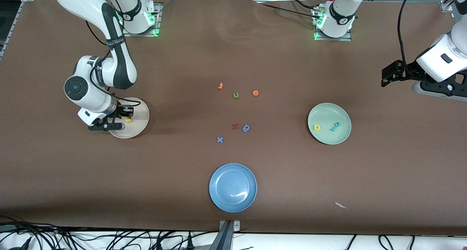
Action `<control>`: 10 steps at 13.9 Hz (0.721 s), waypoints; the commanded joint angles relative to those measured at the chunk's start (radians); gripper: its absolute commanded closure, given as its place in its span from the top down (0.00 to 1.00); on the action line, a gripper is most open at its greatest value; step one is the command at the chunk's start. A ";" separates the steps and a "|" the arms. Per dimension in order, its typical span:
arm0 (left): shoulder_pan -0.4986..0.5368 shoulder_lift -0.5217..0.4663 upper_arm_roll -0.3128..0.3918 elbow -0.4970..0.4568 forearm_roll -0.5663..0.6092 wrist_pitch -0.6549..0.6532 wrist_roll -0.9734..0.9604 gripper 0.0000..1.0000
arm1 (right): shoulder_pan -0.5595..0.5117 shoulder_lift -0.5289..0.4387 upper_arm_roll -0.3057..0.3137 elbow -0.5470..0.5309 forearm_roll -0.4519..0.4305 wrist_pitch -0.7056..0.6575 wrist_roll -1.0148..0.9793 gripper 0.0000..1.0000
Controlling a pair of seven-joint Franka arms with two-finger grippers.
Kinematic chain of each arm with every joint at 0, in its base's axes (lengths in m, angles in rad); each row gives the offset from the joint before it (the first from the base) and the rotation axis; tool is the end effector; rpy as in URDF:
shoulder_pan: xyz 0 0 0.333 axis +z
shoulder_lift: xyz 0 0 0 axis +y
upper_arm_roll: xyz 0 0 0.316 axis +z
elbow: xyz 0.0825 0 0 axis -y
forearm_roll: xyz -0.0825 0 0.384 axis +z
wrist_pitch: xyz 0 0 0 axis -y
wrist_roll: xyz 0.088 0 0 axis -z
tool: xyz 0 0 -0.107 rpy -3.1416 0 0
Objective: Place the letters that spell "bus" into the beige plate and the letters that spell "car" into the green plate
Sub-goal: 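Lower the s onto the beige plate and open the right gripper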
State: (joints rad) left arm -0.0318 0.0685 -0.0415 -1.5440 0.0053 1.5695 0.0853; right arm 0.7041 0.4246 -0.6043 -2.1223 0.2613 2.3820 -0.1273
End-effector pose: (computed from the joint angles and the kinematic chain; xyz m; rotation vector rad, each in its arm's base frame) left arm 0.5729 -0.0407 0.5984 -3.1288 0.2487 0.0674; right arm 0.5637 0.0599 0.2360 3.0731 0.0952 -0.1096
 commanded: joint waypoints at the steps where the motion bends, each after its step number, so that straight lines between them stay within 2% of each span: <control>1: -0.002 -0.006 -0.001 0.010 -0.002 -0.014 -0.001 1.00 | 0.008 -0.044 -0.003 0.034 0.006 -0.081 0.031 1.00; 3: -0.002 -0.006 -0.001 0.010 -0.002 -0.014 0.001 1.00 | 0.006 -0.035 -0.002 0.117 0.029 -0.202 0.087 1.00; 7: -0.002 -0.006 0.000 0.010 -0.002 -0.012 -0.001 1.00 | 0.012 -0.043 0.003 0.195 0.033 -0.285 0.196 1.00; 10: -0.002 -0.006 0.000 0.010 -0.002 -0.014 0.001 1.00 | 0.012 -0.033 0.003 0.326 0.032 -0.411 0.316 1.00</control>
State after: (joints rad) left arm -0.0319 0.0686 -0.0417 -1.5440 0.0053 1.5695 0.0849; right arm 0.7142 0.3954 -0.6010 -1.8774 0.2790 2.0519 0.1192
